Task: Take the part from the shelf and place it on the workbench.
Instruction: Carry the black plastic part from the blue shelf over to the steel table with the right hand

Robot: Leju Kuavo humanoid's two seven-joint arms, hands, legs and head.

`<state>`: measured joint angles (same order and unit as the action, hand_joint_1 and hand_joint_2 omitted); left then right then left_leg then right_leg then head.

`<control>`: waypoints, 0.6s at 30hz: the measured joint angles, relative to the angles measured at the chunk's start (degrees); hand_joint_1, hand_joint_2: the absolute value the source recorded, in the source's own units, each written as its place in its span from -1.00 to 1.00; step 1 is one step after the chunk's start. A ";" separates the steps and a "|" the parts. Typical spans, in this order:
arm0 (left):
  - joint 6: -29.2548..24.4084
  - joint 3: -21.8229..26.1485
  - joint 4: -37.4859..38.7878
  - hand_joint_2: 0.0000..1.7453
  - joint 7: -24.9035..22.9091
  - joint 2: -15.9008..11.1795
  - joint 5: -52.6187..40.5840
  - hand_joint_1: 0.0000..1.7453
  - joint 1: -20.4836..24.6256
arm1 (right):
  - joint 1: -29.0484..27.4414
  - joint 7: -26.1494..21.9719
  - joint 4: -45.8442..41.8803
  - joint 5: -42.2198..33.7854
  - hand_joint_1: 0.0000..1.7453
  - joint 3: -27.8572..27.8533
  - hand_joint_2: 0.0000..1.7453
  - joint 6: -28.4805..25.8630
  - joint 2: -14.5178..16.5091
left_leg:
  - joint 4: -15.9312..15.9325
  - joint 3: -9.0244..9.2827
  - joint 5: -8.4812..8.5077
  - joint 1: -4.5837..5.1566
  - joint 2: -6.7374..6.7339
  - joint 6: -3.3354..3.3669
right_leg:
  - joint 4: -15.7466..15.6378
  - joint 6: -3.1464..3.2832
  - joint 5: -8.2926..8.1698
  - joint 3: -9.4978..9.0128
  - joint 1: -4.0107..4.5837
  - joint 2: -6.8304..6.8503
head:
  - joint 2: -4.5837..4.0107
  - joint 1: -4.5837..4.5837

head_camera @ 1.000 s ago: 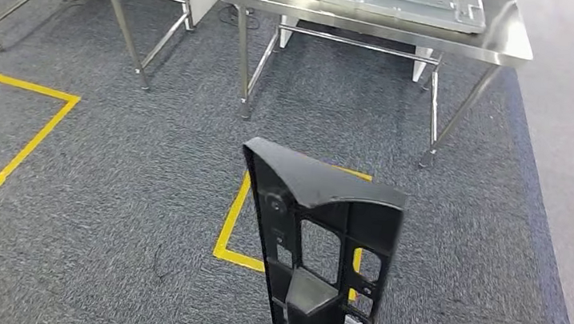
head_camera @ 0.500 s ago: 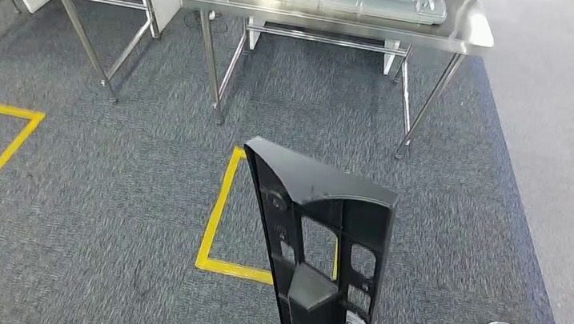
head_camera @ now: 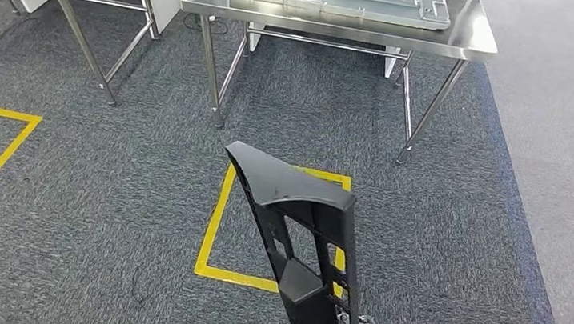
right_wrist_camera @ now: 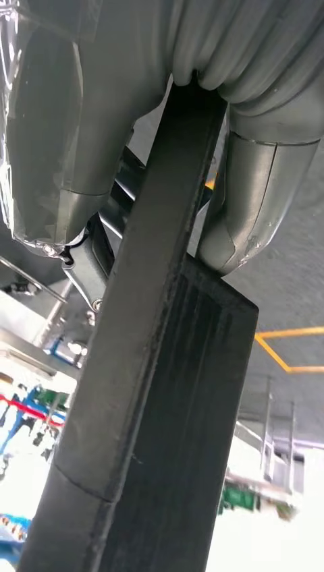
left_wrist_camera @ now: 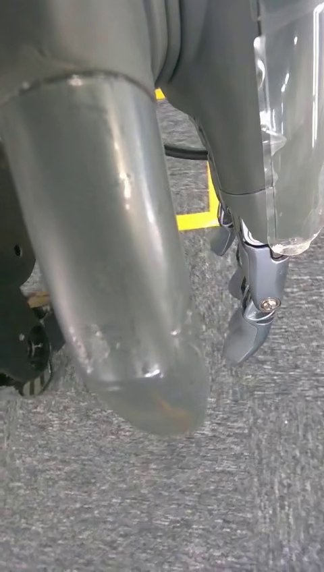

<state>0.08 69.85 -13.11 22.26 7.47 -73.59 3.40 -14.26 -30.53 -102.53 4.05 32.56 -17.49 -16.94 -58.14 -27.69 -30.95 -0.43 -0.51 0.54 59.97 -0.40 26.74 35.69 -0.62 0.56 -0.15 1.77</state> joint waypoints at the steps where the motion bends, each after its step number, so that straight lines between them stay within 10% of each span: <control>1: 0.01 0.01 0.00 -1.00 -0.02 -0.03 0.00 -1.00 0.05 | 0.05 0.15 0.13 0.17 1.00 -0.01 1.00 -0.21 0.02 | -0.08 0.29 -0.06 0.05 -0.05 -0.42 | -0.35 0.44 0.12 -0.19 0.10 -0.03 | 0.00 0.01; 4: 0.04 0.03 0.00 -1.00 -0.03 -0.29 -0.01 -1.00 0.07 | 0.21 0.44 0.31 0.42 1.00 -0.02 1.00 -0.39 0.00 | -3.20 -0.16 -1.01 -0.08 -0.02 -1.29 | -1.00 1.49 -0.14 -1.78 -0.16 -0.22 | 0.00 0.01; 9: 0.45 0.03 0.00 -1.00 -0.17 -0.82 -0.26 -1.00 -0.22 | 0.82 4.57 0.50 5.64 1.00 -0.79 1.00 -3.97 -0.07 | -16.13 -9.17 -5.30 -0.18 0.12 -1.92 | -1.17 2.55 1.43 -3.64 0.25 -0.48 | 0.00 0.02; 13: 1.06 0.04 0.00 -1.00 -0.43 -1.59 -0.73 -1.00 -0.29 | 2.27 9.21 0.33 12.37 1.00 -4.49 1.00 -6.67 -0.07 | -4.68 -6.68 2.74 0.11 0.13 -1.01 | -1.12 2.06 2.92 -5.61 0.41 -0.83 | 0.00 0.02; 18: 1.14 0.06 0.00 -1.00 -1.22 -1.95 -1.29 -1.00 -0.51 | 3.77 12.30 0.06 15.81 1.00 -9.19 1.00 -7.33 0.27 | -1.16 -5.20 3.44 0.34 0.22 0.90 | 0.15 0.43 3.73 -6.09 0.47 -0.78 | 0.00 0.01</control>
<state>1.21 69.91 -13.11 21.04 5.52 -74.88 2.89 -10.49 -18.23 -102.48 19.87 23.36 -24.82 -16.67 -59.31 -32.89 -27.50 -0.09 -0.29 1.44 60.12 0.03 30.48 29.60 -0.15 -0.22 -0.15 1.78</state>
